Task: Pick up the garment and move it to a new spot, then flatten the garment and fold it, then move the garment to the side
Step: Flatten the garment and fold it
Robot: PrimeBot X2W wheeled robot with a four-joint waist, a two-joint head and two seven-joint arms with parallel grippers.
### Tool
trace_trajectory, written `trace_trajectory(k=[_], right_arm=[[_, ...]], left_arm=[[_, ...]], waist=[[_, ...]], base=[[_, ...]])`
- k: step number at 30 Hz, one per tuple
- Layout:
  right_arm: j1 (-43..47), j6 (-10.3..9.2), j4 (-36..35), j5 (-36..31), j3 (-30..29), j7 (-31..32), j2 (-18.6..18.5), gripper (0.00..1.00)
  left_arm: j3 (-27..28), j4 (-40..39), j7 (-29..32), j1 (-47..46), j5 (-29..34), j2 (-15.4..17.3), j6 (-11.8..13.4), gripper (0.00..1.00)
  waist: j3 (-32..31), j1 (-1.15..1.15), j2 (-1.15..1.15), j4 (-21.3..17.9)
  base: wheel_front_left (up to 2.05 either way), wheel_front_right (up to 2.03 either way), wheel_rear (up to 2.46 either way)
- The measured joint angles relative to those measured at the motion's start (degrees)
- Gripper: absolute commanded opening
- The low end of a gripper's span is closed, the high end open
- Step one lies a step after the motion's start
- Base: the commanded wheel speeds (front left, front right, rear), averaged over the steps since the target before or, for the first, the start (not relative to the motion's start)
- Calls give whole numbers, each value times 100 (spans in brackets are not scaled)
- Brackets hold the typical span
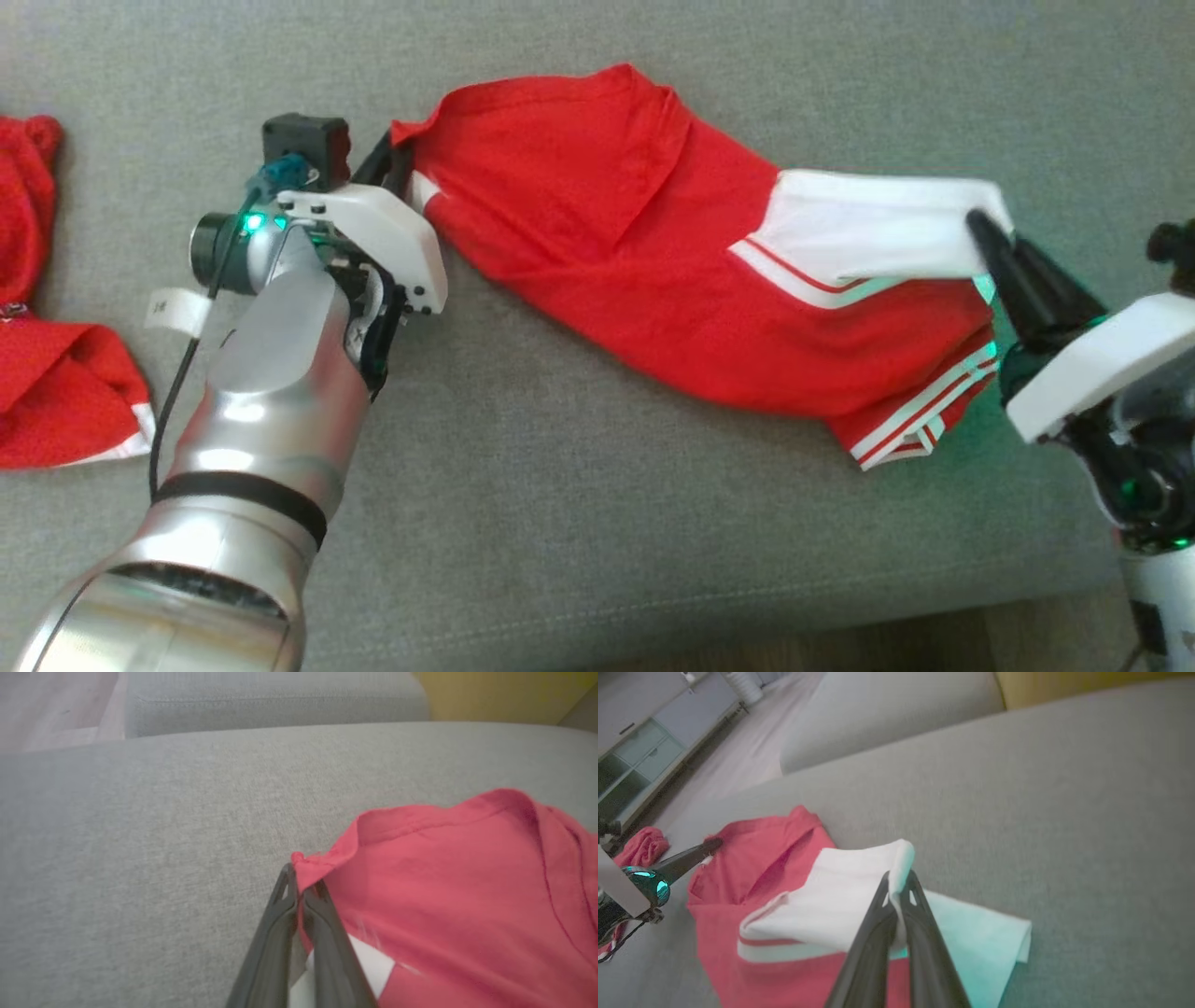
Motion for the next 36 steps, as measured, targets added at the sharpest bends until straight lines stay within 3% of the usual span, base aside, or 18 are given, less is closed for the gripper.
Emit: trace_trajectory(k=[7,8,14,25,30,36], right_arm=[[-109,0,-457,-717,-169,-1069,-304,0],[-190,0,-582,-933,-267,-1326,-397,0],[-346,0,-1082,-1391,-523,-1848,-559,0],[-1265,0,-2201,-1660,-1128,-1860,-1067,0],[-1707,1,-2227,-1451,-1171,-1695,-1247,0],[-2185,1,-1689,-1040,-820,-1628,-1422,0]], left_arm=[[286,-1065,-178,293,-131,118,180,0],[419,-1719,-179,463,-199,210,223,0],[560,-3622,-152,999,-258,394,299,0],[603,-7239,1259,1283,-176,964,784,0],[720,-7930,1691,1242,-140,1111,891,0],[721,-7986,1934,1059,-166,1113,939,0]], waist=[[-315,0,0,64],[-431,0,0,102],[-809,0,0,230],[-1455,0,0,337],[-1596,0,0,343],[-1537,0,0,358]], base=[[0,0,0],[0,0,0],[0,0,0],[0,0,0],[0,0,0],[0,0,0]])
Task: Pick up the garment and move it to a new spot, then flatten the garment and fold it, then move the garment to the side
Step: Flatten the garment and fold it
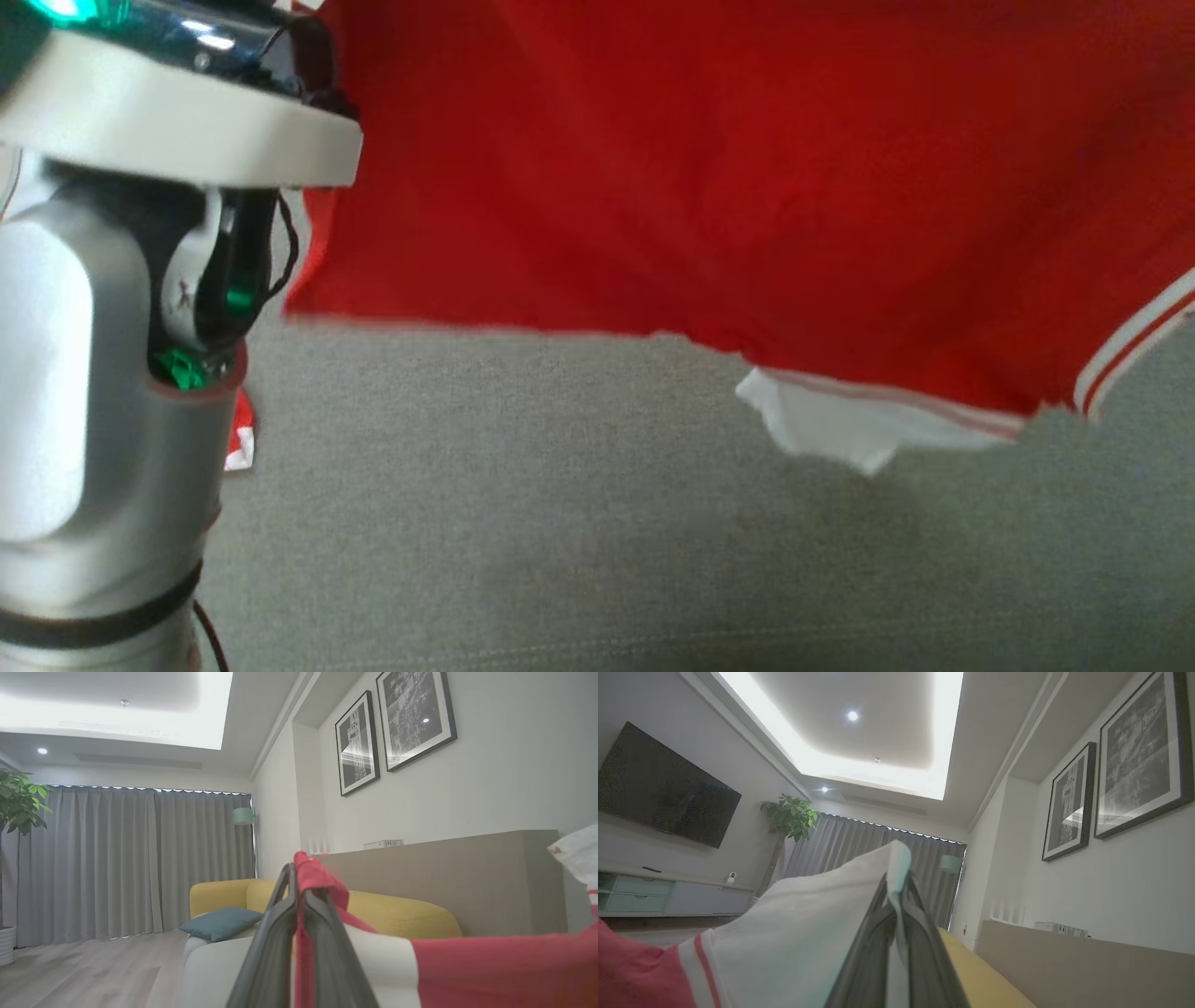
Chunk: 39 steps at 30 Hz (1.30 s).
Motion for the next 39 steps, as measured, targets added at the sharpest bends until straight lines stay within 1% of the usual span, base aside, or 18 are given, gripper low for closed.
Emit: trace_trajectory(k=[2,3,5,8,12,14,17,21,24,26,29,32,35,39], right_arm=[[-226,0,298,153,236,0,-59,0],[-226,0,298,153,236,0,-59,0],[-544,0,706,275,499,-34,-107,0],[-1245,0,1441,417,1051,-164,-141,0],[-2378,0,2588,456,1861,-598,-104,0],[-2881,0,3182,456,2179,-875,-12,0],[-3579,0,3988,455,2642,-1278,213,0],[-4284,0,4931,527,3214,-1711,610,0],[-4378,0,5710,704,3597,-1851,921,0],[-4302,0,6286,870,3742,-1914,1163,0],[-4026,0,6979,1099,3839,-2060,1461,0],[-3722,0,7588,1250,3913,-2156,1693,0],[-3512,0,7914,1306,3967,-2232,1805,0],[-3337,0,7918,1414,3963,-2309,1853,0]], left_arm=[[-4,219,22,-97,-60,-15,-2,0],[-4,219,22,-97,-60,-15,-2,0],[-4,606,18,-246,-146,-66,-10,0],[8,1481,-201,-663,-191,-215,-67,0],[62,2943,-816,-1440,-193,-422,-169,0],[155,3655,-1161,-1763,-193,-524,-169,0],[259,4641,-1633,-2268,-193,-561,-233,0],[378,5654,-1994,-2874,-192,-621,-288,0],[367,6340,-2074,-3000,-156,-692,-311,0],[361,6859,-2106,-2931,-134,-758,-310,0],[360,7517,-2109,-2718,-138,-878,-310,0],[358,7983,-2113,-2449,-190,-972,-311,0],[358,8168,-2113,-2274,-230,-1002,-314,0],[366,8153,-2114,-2176,-230,-1035,-321,0]], waist=[[72,0,0,13],[72,0,0,13],[165,0,0,27],[338,0,0,46],[548,0,0,72],[586,0,0,89],[625,0,0,70],[750,0,0,-3],[880,0,0,-66],[983,0,0,-105],[1153,0,0,-150],[1334,0,0,-176],[1511,0,0,-193],[1691,0,0,-203]], base=[[0,0,0],[0,0,0],[0,0,0],[0,0,0],[0,0,0],[0,0,0],[0,0,0],[0,0,0],[0,0,0],[0,0,0],[0,0,0],[0,0,0],[0,0,0],[0,0,0]])
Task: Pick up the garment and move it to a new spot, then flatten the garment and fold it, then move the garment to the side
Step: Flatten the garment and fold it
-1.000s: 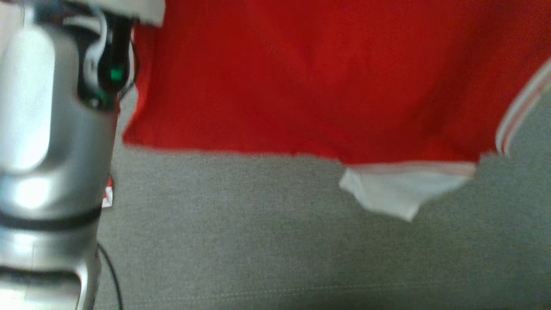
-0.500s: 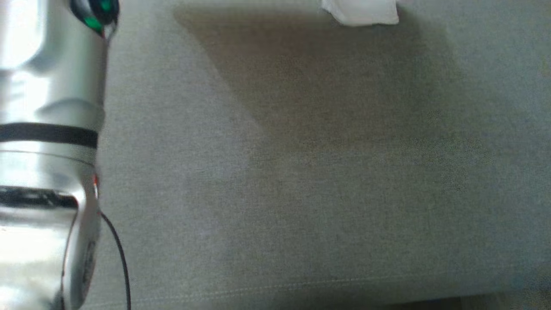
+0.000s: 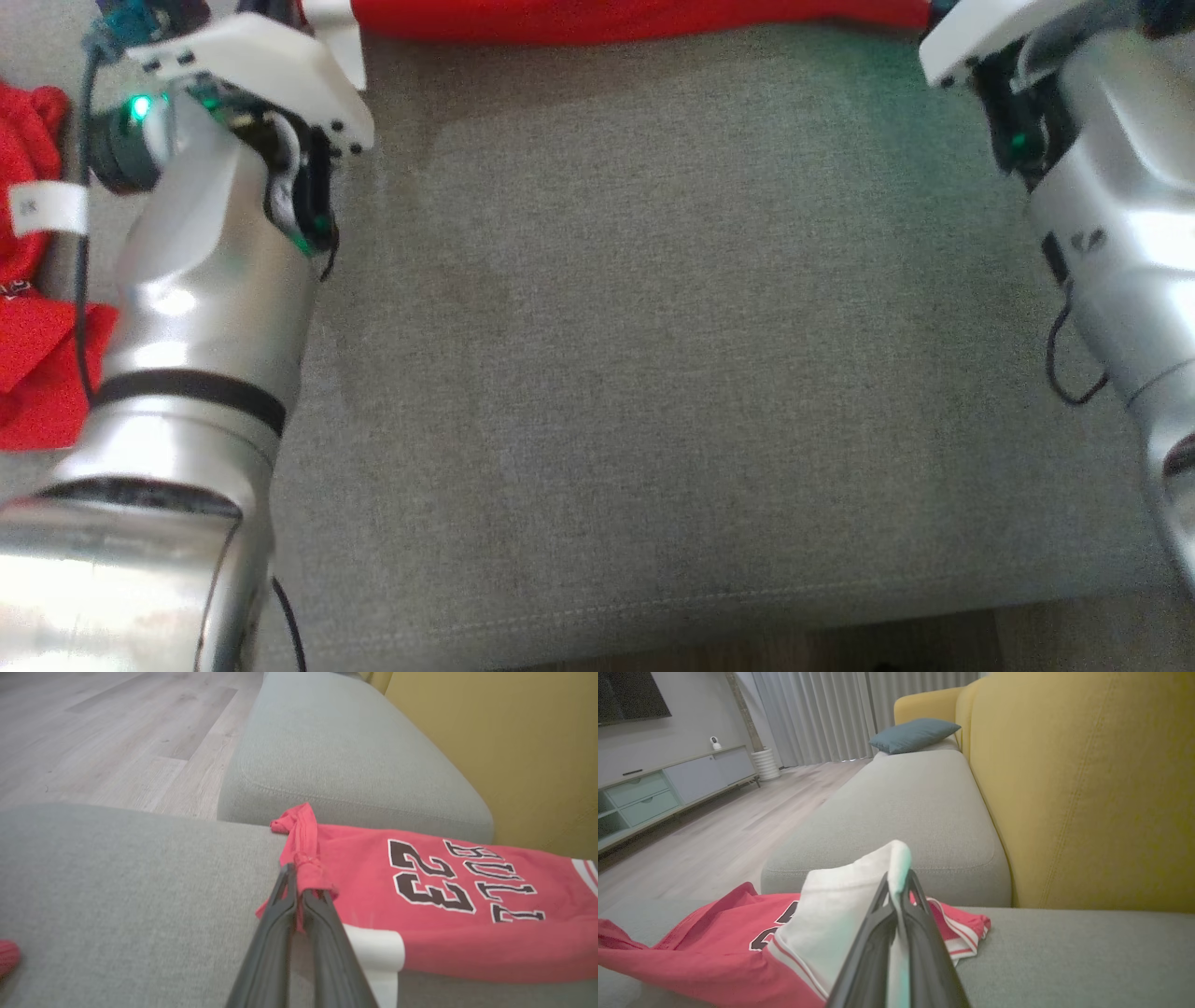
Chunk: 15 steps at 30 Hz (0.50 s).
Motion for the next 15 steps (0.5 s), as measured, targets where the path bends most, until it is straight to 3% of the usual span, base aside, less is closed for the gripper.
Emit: trace_trajectory(k=[7,15], right_arm=[[1562,0,-1299,-130,-491,-13,-153,0],[4290,0,-3081,-775,-1204,-13,-396,0]], left_arm=[[261,-538,1,997,-8,32,0,0],[594,-2090,1,3307,-5,97,-115,0]], waist=[[-216,0,0,-47],[-837,0,0,-110]], base=[[0,0,0],[0,0,0]])
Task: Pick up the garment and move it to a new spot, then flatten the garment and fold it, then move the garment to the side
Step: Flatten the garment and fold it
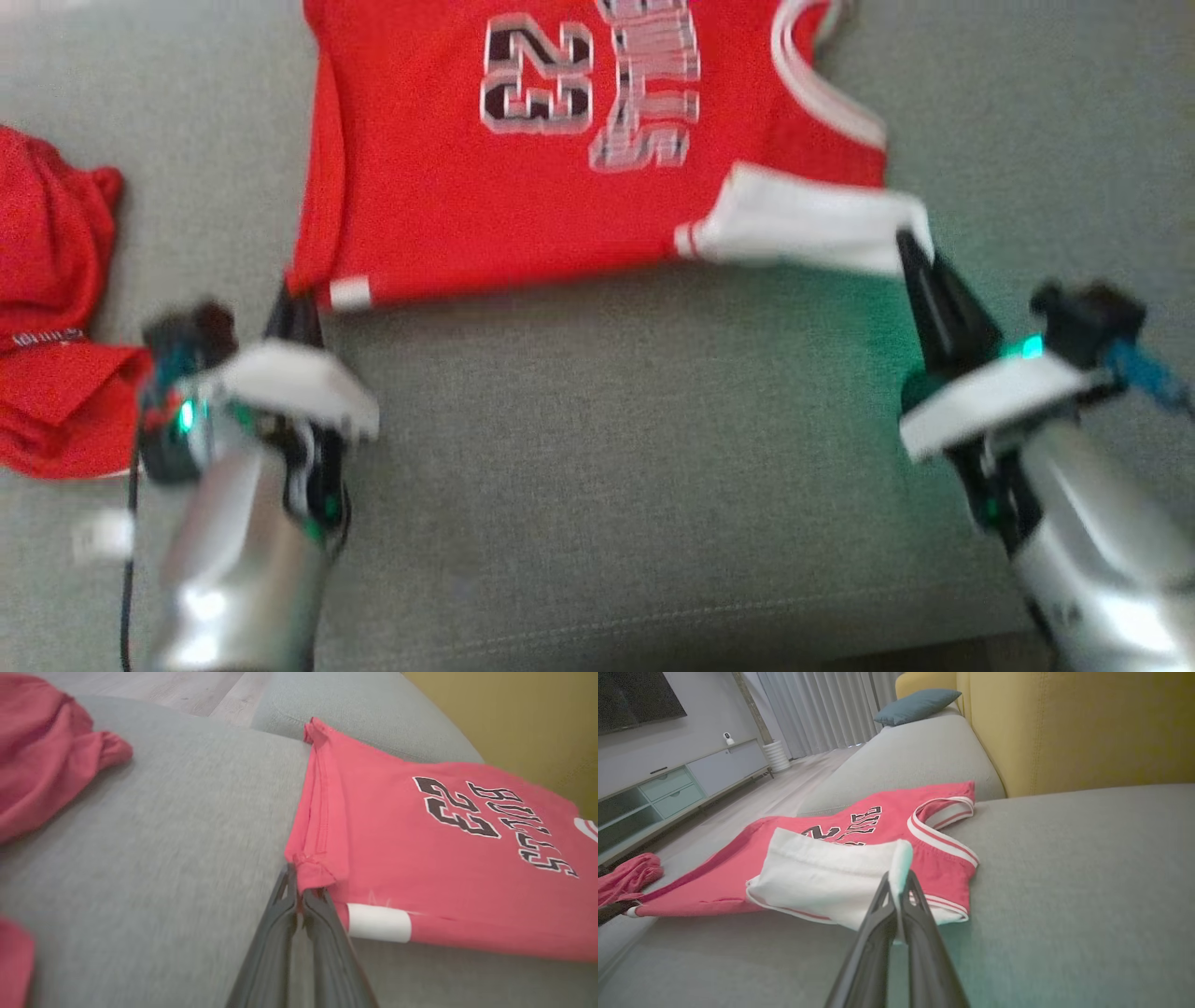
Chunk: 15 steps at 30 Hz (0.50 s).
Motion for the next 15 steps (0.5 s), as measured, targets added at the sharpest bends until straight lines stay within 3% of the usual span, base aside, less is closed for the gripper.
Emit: trace_trajectory(k=[7,10,15], right_arm=[[1555,0,-1292,-412,-721,410,-93,0],[2569,0,-2225,-746,-1248,1016,71,0],[3583,0,-3232,-1005,-1641,1782,342,0]], left_arm=[[-33,-1172,31,1399,31,58,40,0],[-81,-2256,452,2252,102,157,267,0],[-134,-3787,1167,3501,116,227,721,0]], waist=[[-371,0,0,41],[-572,0,0,87],[-763,0,0,110]], base=[[0,0,0],[0,0,0],[0,0,0]])
